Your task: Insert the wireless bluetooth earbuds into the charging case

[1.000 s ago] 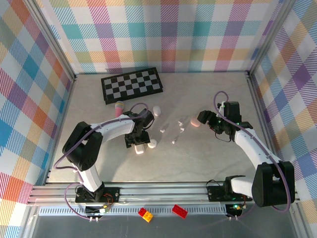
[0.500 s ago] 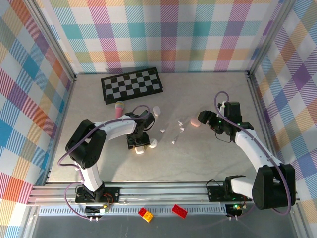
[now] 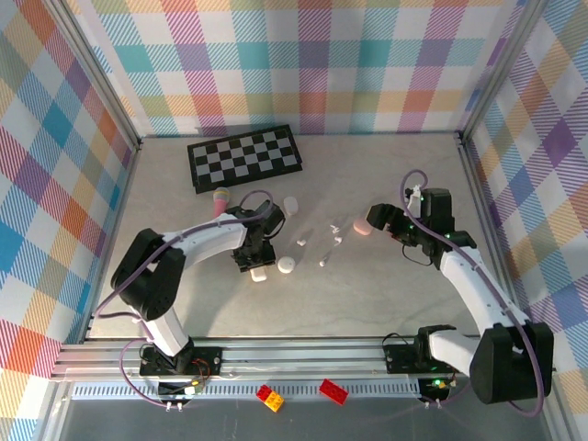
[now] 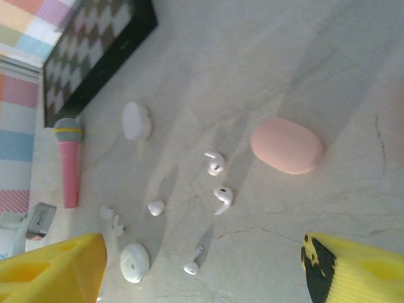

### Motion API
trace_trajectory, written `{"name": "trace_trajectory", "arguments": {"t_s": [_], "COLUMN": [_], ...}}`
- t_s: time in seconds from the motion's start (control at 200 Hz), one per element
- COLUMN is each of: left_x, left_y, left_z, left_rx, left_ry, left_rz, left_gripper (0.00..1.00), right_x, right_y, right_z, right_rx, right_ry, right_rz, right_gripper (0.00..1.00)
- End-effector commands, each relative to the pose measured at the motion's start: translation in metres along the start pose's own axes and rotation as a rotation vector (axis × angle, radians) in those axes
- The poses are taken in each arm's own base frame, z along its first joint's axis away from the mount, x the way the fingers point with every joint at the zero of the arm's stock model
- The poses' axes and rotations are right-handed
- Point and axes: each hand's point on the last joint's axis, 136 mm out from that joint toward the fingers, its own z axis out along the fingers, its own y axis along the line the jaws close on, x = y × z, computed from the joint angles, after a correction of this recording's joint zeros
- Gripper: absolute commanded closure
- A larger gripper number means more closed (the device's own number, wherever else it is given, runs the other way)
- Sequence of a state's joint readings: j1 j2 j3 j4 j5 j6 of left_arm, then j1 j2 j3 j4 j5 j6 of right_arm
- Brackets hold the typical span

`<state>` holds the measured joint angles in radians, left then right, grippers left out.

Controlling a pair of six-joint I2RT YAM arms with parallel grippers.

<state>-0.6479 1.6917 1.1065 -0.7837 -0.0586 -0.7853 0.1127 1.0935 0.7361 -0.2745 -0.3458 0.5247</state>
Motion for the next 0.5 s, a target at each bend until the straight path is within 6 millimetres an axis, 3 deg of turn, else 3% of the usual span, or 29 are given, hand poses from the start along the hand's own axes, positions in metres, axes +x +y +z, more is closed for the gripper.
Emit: {"name": "trace_trajectory", "arguments": {"t_s": [0.0, 0.225, 0.495], "left_x": [-0.020, -0.073, -0.087], "left_y": [-0.014, -0.074, -0.097], "left_z": [-0.038, -0.110, -0.160], "left_rx": [0.075, 0.394, 0.597], "left_ry": [-0.114, -0.311, -0.358], "left_rz": [-0.066, -0.251, -0.330], "left_gripper": [0.54, 0.57, 0.55], "right_x": [0.008, 0.035, 0.060], "right_y": [0.025, 0.085, 0.137], "right_z": [-0.007, -0.011, -0.005], "right_rx": [-0.120, -0.350, -0.529], "right_ry": [-0.016, -0.091, -0.116], "right_rz": [-0.134, -0.371, -0.548], "right_gripper": [0.19, 0.18, 0.14]}}
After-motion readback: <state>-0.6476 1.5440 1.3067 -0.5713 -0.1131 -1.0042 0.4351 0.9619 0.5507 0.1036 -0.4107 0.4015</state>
